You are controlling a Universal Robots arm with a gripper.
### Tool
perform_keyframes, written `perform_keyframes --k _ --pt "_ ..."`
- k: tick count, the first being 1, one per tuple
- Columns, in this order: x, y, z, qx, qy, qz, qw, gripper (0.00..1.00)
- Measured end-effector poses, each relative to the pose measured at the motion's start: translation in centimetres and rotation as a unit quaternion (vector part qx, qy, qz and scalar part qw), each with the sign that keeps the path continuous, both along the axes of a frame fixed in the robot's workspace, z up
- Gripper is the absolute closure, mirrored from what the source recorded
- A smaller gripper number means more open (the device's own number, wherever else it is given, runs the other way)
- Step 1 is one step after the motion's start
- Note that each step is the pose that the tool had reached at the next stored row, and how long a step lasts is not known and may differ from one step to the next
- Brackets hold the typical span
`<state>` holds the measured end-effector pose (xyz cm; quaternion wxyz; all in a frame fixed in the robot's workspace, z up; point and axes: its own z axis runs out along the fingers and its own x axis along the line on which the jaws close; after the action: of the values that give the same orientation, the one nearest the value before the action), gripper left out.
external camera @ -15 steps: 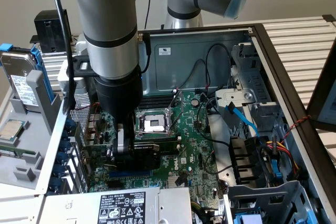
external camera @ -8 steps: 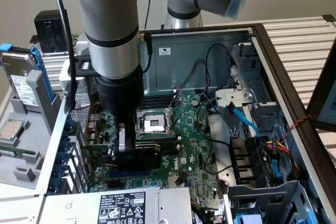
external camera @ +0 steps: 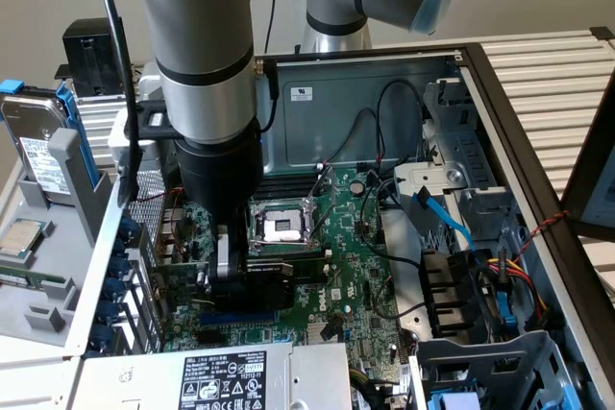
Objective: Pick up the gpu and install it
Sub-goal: 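Insert the gpu into the slot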
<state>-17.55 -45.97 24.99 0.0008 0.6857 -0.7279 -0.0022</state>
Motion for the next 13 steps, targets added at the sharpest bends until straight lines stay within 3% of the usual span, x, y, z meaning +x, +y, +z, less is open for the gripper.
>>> perform_keyframes --k 6,13 --pt "-0.03 0.0 0.16 -0.0021 0.0 0.0 1.0 0.73" --pt "-0.03 0.0 0.16 -0.0024 -0.0007 0.001 1.0 0.73"
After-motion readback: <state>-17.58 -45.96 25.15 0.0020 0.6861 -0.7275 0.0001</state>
